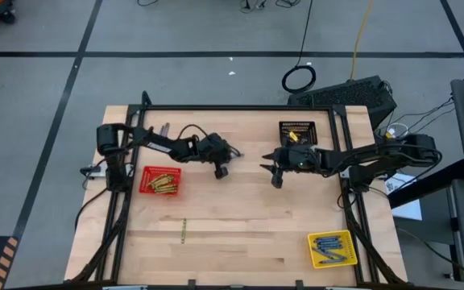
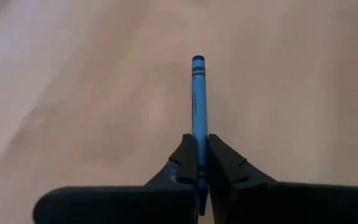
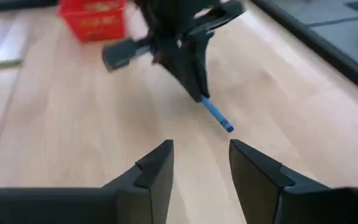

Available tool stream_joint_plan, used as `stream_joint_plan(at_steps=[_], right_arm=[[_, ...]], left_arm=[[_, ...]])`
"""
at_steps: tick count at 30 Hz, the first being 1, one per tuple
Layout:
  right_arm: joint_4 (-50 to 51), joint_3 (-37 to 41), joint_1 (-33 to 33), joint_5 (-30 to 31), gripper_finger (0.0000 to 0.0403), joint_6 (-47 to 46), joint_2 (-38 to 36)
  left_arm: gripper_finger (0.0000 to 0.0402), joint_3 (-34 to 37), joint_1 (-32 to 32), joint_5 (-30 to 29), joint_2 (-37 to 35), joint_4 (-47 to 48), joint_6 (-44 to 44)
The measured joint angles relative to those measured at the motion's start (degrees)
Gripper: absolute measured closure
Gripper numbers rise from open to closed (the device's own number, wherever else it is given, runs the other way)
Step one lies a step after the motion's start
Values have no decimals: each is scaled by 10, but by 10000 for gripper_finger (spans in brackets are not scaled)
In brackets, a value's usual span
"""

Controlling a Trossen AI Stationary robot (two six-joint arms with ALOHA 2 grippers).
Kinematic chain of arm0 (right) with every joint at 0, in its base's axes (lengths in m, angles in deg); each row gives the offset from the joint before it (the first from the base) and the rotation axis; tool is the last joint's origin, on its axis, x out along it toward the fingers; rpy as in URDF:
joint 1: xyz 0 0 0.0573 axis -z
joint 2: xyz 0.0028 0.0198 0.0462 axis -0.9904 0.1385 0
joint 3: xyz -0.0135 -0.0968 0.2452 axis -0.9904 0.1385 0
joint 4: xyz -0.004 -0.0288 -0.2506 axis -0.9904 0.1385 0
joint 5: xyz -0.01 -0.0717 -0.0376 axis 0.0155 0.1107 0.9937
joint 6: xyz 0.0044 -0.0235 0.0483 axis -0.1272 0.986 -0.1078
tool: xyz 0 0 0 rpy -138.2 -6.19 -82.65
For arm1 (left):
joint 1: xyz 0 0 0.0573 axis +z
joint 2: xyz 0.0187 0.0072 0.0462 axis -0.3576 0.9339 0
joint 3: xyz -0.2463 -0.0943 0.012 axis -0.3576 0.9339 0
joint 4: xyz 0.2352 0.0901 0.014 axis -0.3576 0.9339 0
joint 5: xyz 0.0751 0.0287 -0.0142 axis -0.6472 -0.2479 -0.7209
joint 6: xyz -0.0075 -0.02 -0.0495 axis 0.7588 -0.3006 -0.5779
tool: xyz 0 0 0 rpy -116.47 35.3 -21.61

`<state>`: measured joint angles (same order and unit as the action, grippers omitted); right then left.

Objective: Sort crayons
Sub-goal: Put the right blue crayon into the yellow bin

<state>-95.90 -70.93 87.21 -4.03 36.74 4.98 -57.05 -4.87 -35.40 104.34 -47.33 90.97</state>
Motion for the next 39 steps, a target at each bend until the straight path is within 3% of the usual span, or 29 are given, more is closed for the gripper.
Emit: stream_joint_plan(at_steps=[6, 10, 15, 20, 26, 30, 36, 39], right_arm=[[-11, 0, 1, -67, 226, 52, 30], [-63, 0, 1, -70, 198, 89, 97], [-167, -10, 1, -73, 197, 129, 182], [-190, -52, 1, -113, 221, 135, 253], [-188, -104, 1, -112, 252, 133, 323], [-181, -120, 1, -112, 290, 133, 341], [-175, -121, 2, -94, 380, 134, 345], [-172, -121, 1, -88, 393, 135, 345]], left_arm=[[398, -1, -43, 28, -16, 8, 9], [399, -1, -66, 36, -16, 3, 10], [399, -1, -79, 35, -15, 2, 11], [398, -1, -87, 35, -15, -7, 19], [394, -2, -91, 36, -15, 2, 50], [393, -2, -91, 36, -15, 2, 55], [392, -2, -91, 38, -15, 2, 54], [387, -2, -91, 45, -15, 3, 56]])
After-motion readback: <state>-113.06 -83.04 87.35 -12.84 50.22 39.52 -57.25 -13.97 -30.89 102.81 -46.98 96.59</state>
